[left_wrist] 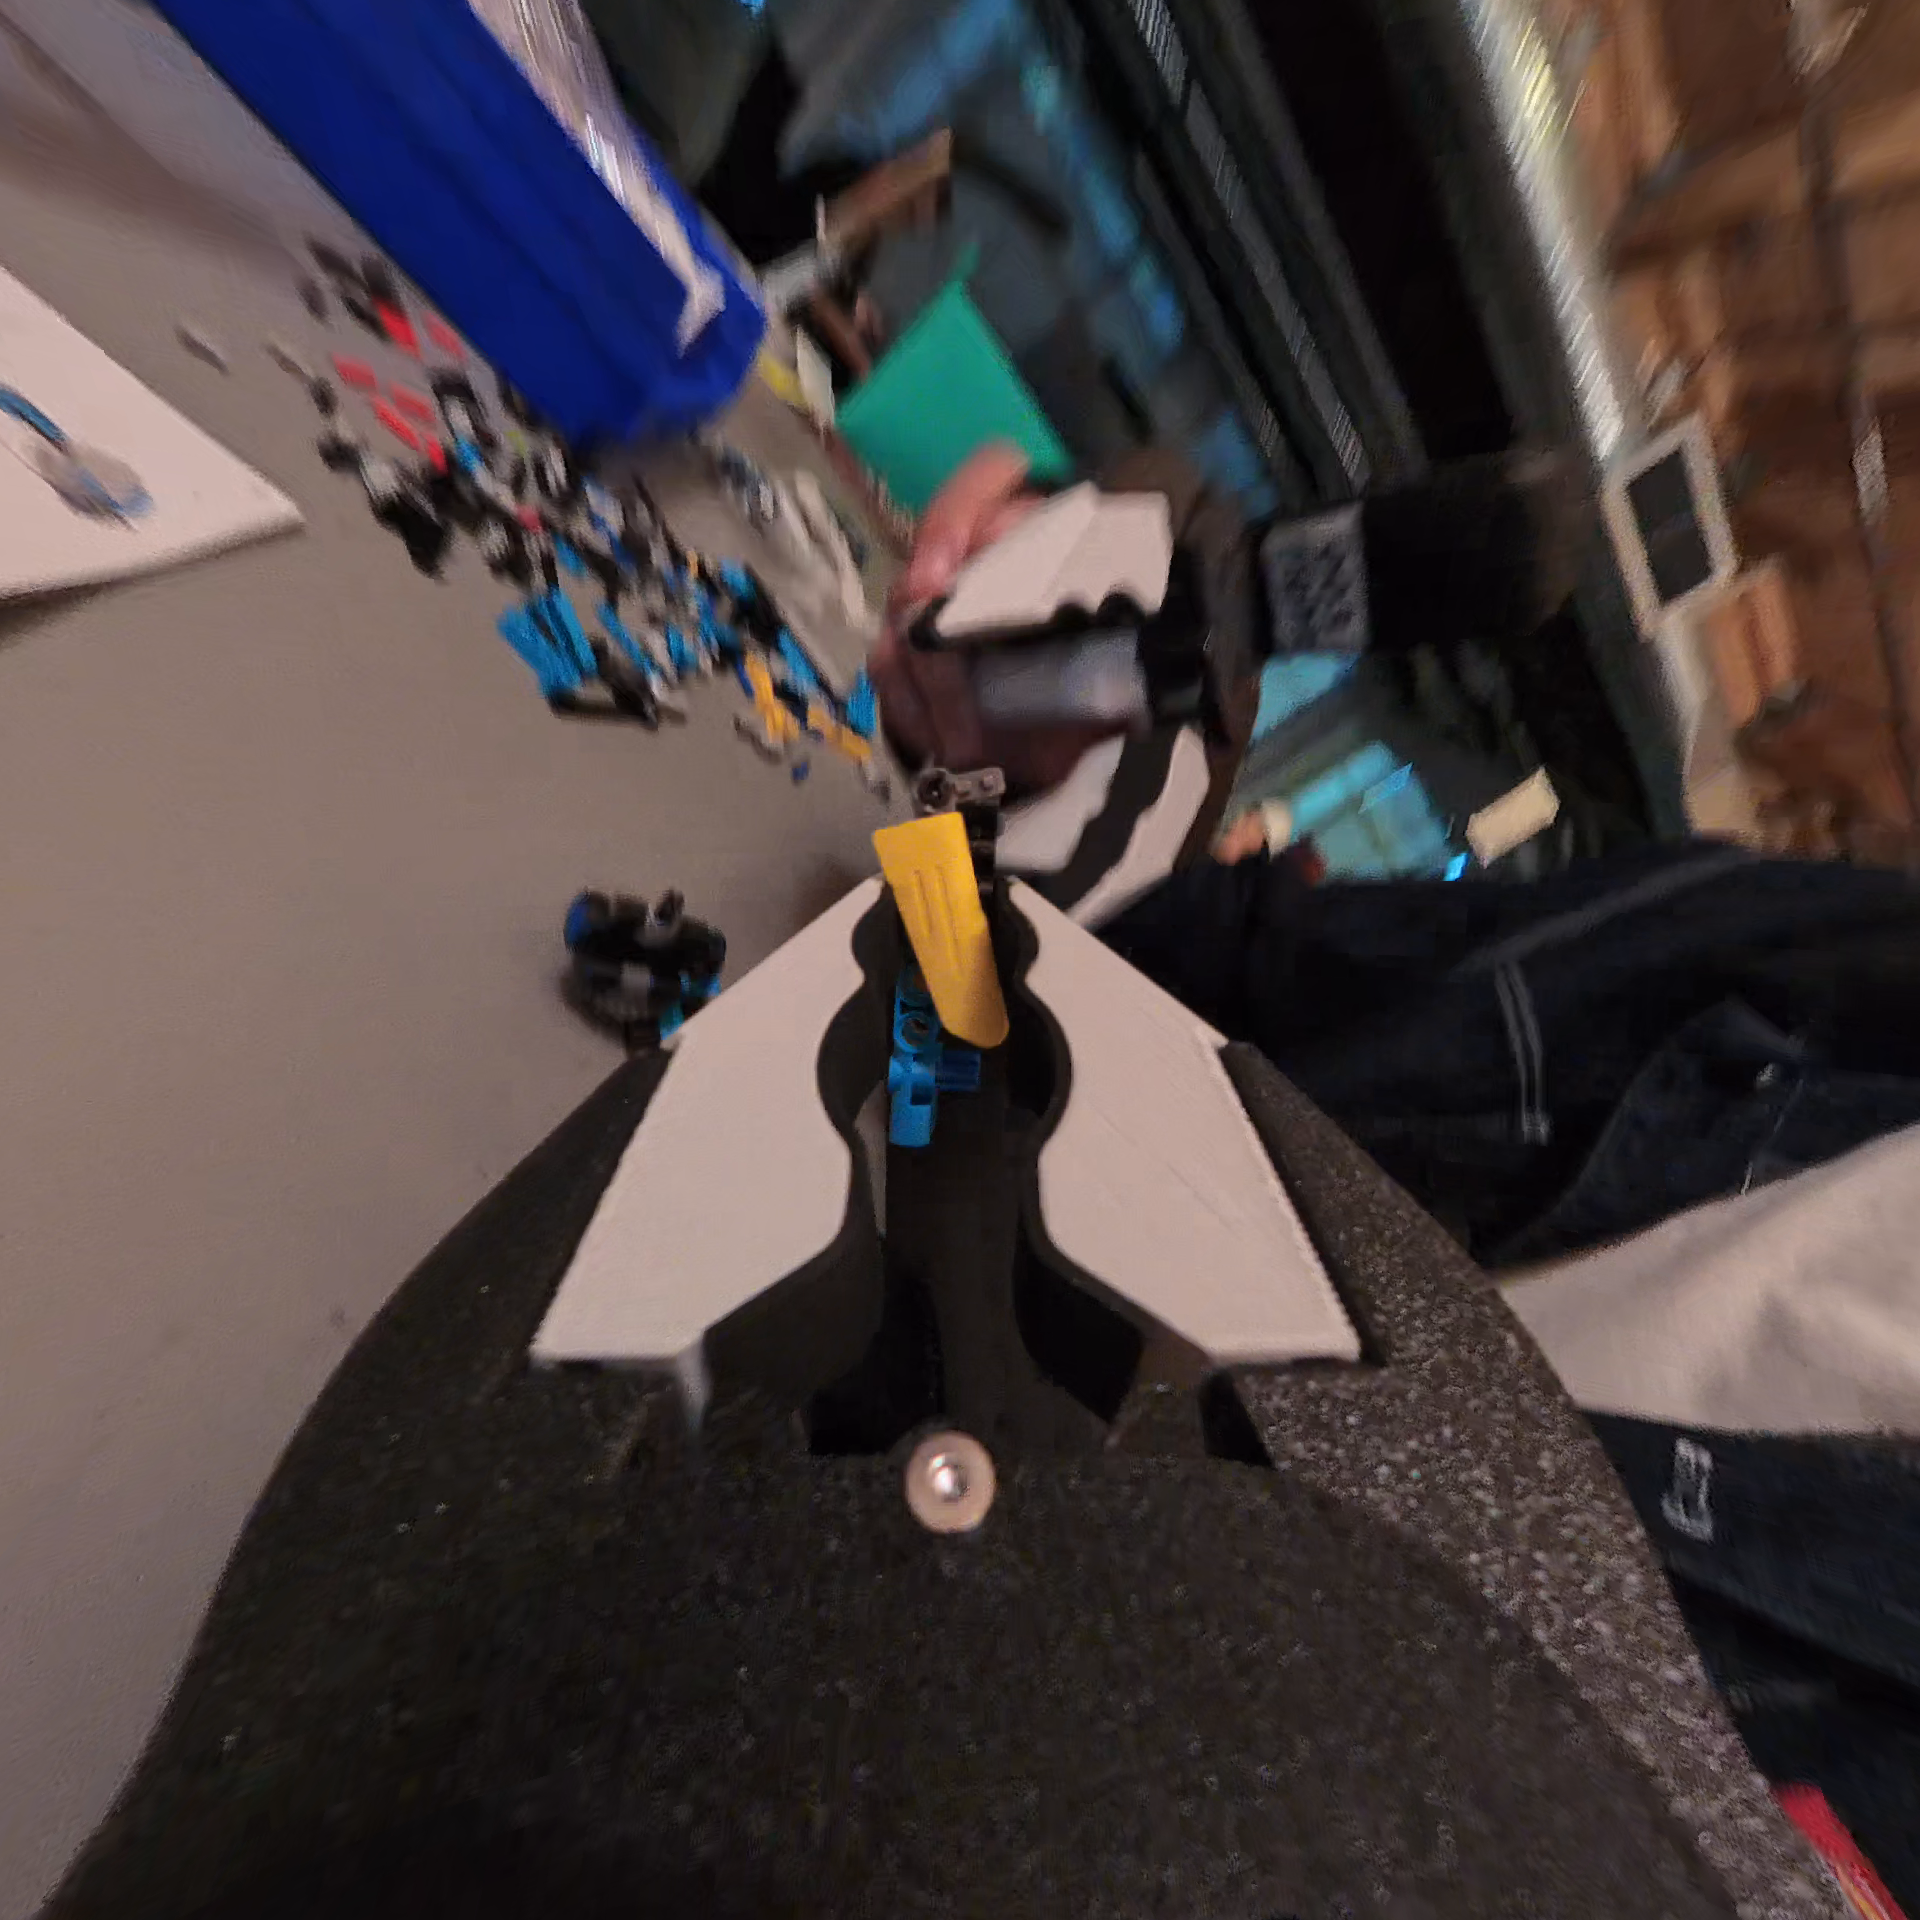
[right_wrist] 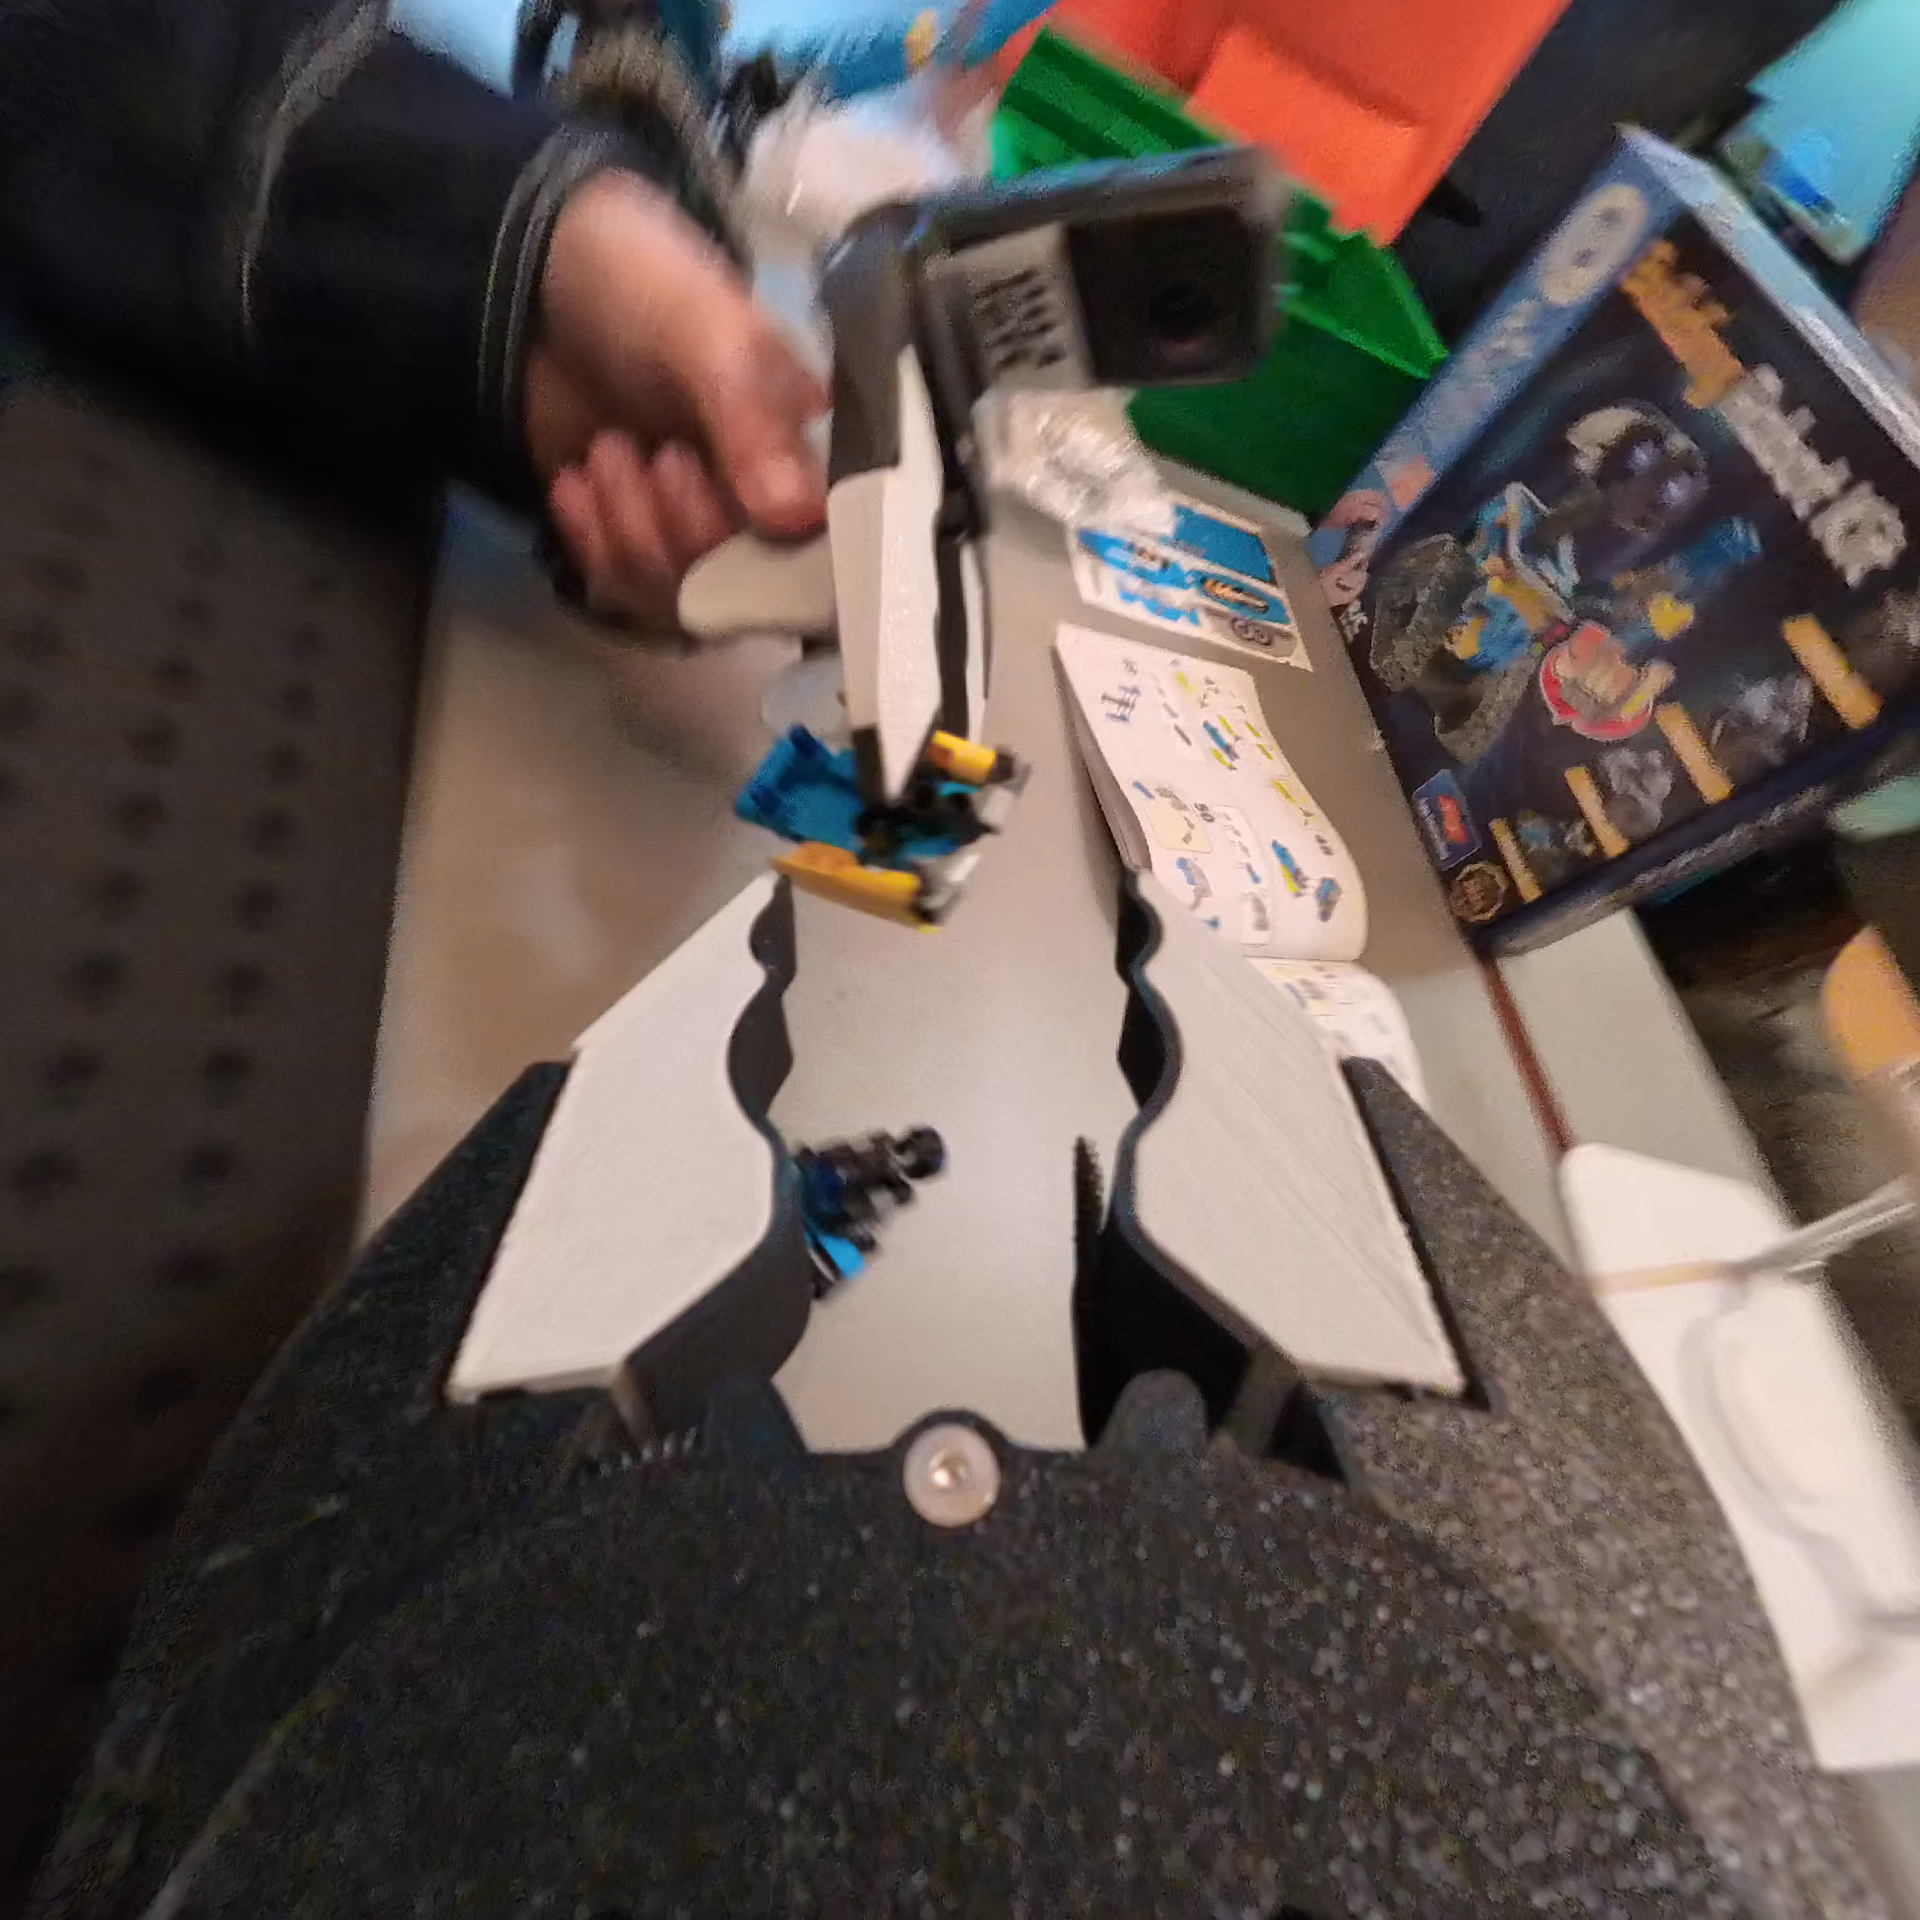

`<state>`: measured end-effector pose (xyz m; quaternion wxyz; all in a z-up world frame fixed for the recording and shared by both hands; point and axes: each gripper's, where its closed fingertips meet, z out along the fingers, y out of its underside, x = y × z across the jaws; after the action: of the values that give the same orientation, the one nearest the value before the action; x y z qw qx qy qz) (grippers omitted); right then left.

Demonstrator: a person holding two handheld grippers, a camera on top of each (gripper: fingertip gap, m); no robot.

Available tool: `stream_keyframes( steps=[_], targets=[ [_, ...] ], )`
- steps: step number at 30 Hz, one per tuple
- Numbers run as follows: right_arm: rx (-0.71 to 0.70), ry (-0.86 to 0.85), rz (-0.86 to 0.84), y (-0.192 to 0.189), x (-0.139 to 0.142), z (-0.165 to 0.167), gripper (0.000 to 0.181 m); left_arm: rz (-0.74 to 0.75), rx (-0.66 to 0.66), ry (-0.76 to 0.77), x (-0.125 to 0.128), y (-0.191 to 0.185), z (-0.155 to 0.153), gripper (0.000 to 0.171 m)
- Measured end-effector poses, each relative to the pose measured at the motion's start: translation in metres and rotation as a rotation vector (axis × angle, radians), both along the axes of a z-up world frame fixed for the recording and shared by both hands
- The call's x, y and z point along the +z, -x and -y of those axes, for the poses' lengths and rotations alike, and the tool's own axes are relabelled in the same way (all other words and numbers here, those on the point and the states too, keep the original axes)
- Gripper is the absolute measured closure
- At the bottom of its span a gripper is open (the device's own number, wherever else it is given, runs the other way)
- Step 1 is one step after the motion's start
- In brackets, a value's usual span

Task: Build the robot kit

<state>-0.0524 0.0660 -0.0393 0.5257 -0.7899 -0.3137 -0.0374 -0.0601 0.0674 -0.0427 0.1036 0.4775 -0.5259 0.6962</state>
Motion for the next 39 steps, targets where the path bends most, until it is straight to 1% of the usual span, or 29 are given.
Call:
stream_keyframes(
  steps=[1,2,3,4,5,6,7,8,9,10,12,13,15,18,19,20,21,24,25,26,28,29,31,33,35,37,39],
  targets=[
    [-0.047,-0.024,-0.122,0.002,0.003,-0.002,0.117,0.025,0.059,0.061,0.005,-0.005,-0.007,0.155],
    [-0.136,-0.045,-0.235,-0.002,0.004,-0.008,0.117,0.045,0.115,0.121,0.011,-0.009,-0.014,0.155],
    [-0.228,-0.047,-0.333,-0.007,-0.001,-0.013,0.115,0.079,0.142,0.177,0.018,-0.009,-0.018,0.155],
    [-0.257,-0.060,-0.460,-0.004,-0.002,-0.016,0.112,0.125,0.153,0.222,0.028,-0.007,-0.021,0.154],
    [-0.254,-0.087,-0.614,0.001,0.002,-0.018,0.118,0.173,0.169,0.245,0.036,-0.006,-0.024,0.155],
    [-0.224,-0.119,-0.769,0.005,0.009,-0.018,0.127,0.211,0.179,0.252,0.042,-0.004,-0.026,0.155],
    [-0.156,-0.156,-0.921,0.009,0.019,-0.015,0.137,0.242,0.187,0.261,0.047,-0.003,-0.027,0.155],
    [-0.081,-0.165,-1.053,0.013,0.030,-0.011,0.143,0.263,0.185,0.276,0.050,-0.002,-0.027,0.154],
    [-0.044,-0.158,-1.128,0.014,0.035,-0.010,0.143,0.268,0.192,0.285,0.052,-0.002,-0.027,0.154],
    [-0.043,-0.154,-1.140,0.014,0.035,-0.011,0.148,0.280,0.198,0.286,0.053,-0.001,-0.026,0.155],
    [-0.064,-0.116,-1.066,0.019,0.023,-0.016,0.149,0.289,0.186,0.271,0.053,0.000,-0.019,0.154],
    [-0.062,-0.118,-1.068,0.020,0.023,-0.017,0.150,0.291,0.190,0.251,0.051,-0.001,-0.017,0.155],
    [-0.045,-0.138,-1.133,0.017,0.028,-0.016,0.169,0.291,0.166,0.252,0.051,0.000,-0.011,0.154],
    [0.027,-0.049,-1.287,0.018,0.025,-0.012,0.171,0.267,0.122,0.237,0.047,0.001,-0.006,0.152],
    [0.039,-0.034,-1.318,0.017,0.024,-0.010,0.171,0.261,0.109,0.241,0.048,0.002,-0.006,0.144],
    [0.054,-0.016,-1.348,0.017,0.023,-0.008,0.170,0.261,0.104,0.249,0.050,0.003,-0.007,0.140],
    [0.057,-0.022,-1.381,0.014,0.024,-0.007,0.170,0.261,0.104,0.247,0.050,0.004,-0.008,0.139],
    [0.098,-0.038,-1.478,0.005,0.031,0.000,0.170,0.277,0.112,0.179,0.046,0.006,-0.008,0.144],
    [0.100,-0.049,-1.503,0.001,0.032,0.002,0.170,0.286,0.102,0.156,0.045,0.007,-0.006,0.154],
    [0.098,-0.044,-1.521,-0.002,0.031,0.003,0.171,0.290,0.098,0.126,0.043,0.008,-0.003,0.159],
    [0.106,-0.015,-1.538,0.000,0.029,0.003,0.170,0.303,0.108,0.086,0.041,0.007,-0.001,0.159],
    [0.111,-0.027,-1.541,0.000,0.031,0.004,0.170,0.306,0.102,0.095,0.042,0.008,0.000,0.159],
    [0.107,-0.035,-1.491,0.003,0.031,0.004,0.170,0.295,0.083,0.129,0.043,0.009,-0.001,0.158],
    [0.084,-0.034,-1.458,0.003,0.029,0.003,0.170,0.278,0.093,0.153,0.043,0.007,-0.005,0.147],
    [0.066,-0.019,-1.434,0.005,0.025,0.001,0.170,0.267,0.091,0.153,0.040,0.007,-0.006,0.148],
    [0.085,-0.023,-1.440,0.007,0.028,0.002,0.170,0.259,0.094,0.139,0.038,0.005,-0.005,0.147],
    [0.097,-0.023,-1.453,0.007,0.029,0.003,0.170,0.275,0.092,0.116,0.038,0.006,-0.003,0.151]
  ],
)
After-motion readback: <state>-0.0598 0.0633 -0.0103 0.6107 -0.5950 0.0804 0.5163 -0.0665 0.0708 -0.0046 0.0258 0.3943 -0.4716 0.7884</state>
